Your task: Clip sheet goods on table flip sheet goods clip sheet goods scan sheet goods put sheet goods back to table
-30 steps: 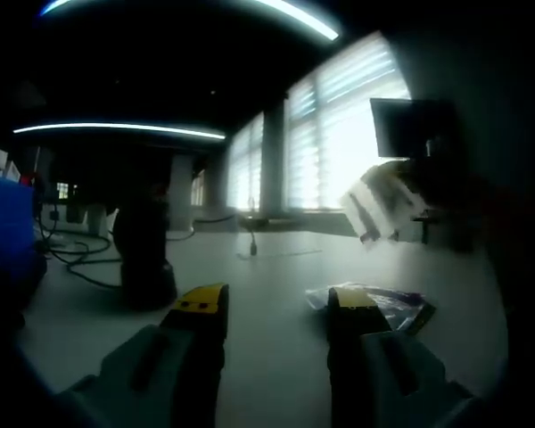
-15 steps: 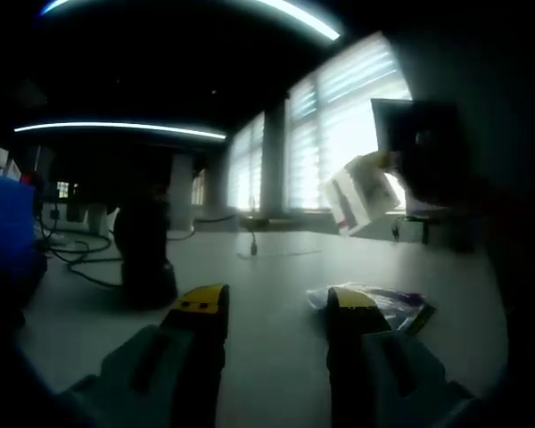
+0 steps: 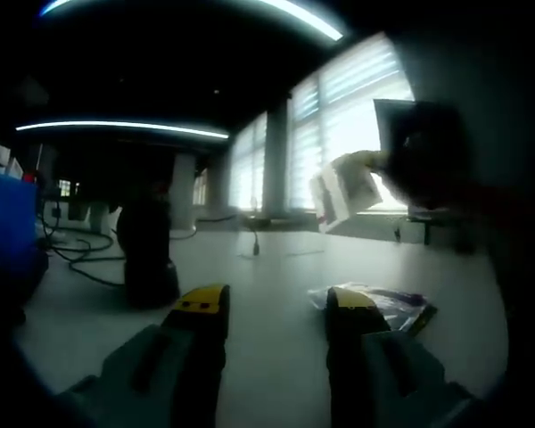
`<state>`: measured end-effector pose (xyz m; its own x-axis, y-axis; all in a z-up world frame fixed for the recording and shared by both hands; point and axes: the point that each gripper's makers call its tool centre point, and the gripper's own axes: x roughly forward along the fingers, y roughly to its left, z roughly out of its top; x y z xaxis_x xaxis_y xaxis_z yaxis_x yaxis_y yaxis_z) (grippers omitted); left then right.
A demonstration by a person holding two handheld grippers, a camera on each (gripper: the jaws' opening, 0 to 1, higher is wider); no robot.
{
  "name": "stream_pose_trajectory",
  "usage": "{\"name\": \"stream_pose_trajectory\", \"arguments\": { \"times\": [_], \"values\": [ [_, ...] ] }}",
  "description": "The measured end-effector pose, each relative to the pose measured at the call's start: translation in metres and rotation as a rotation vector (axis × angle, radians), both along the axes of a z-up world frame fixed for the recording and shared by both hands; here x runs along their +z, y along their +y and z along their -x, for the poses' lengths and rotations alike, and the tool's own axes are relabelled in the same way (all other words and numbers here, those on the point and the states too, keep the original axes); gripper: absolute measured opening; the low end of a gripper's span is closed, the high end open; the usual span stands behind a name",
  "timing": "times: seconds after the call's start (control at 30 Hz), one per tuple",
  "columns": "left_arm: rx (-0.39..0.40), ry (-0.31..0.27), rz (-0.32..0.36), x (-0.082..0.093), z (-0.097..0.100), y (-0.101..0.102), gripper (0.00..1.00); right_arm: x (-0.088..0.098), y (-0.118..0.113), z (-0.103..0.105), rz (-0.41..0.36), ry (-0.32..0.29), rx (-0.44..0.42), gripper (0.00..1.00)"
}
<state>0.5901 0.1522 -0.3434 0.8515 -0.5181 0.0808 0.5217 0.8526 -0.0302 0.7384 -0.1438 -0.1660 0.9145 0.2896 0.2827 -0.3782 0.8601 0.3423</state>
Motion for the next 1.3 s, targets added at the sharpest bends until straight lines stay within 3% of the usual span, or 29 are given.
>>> {"name": "stream_pose_trajectory", "arguments": {
  "times": [0.23, 0.3, 0.37, 0.63, 0.7, 0.9, 1.3],
  "values": [
    [0.012, -0.002, 0.000, 0.000, -0.001, 0.002, 0.35, 0.004, 0.015, -0.005, -0.008, -0.033, -0.004, 0.00],
    [0.014, 0.000, -0.001, 0.000, -0.001, 0.003, 0.35, 0.008, 0.024, -0.004, -0.011, -0.071, 0.008, 0.00],
    [0.013, 0.001, 0.000, -0.001, -0.001, 0.003, 0.35, 0.009, 0.034, -0.006, 0.032, -0.097, 0.008, 0.00],
    [0.019, 0.012, 0.003, -0.002, -0.002, 0.005, 0.35, 0.009, 0.064, -0.016, 0.041, -0.120, 0.008, 0.00],
    [0.021, 0.011, 0.009, -0.002, -0.003, 0.006, 0.36, 0.010, 0.074, -0.019, 0.071, -0.122, 0.018, 0.00],
    [0.012, 0.011, 0.007, -0.002, -0.002, 0.004, 0.36, 0.008, 0.099, -0.027, 0.055, -0.113, 0.035, 0.00],
    [0.001, -0.006, 0.009, 0.002, -0.001, 0.004, 0.44, 0.001, 0.127, -0.044, 0.042, -0.099, 0.034, 0.00]
  ]
}}
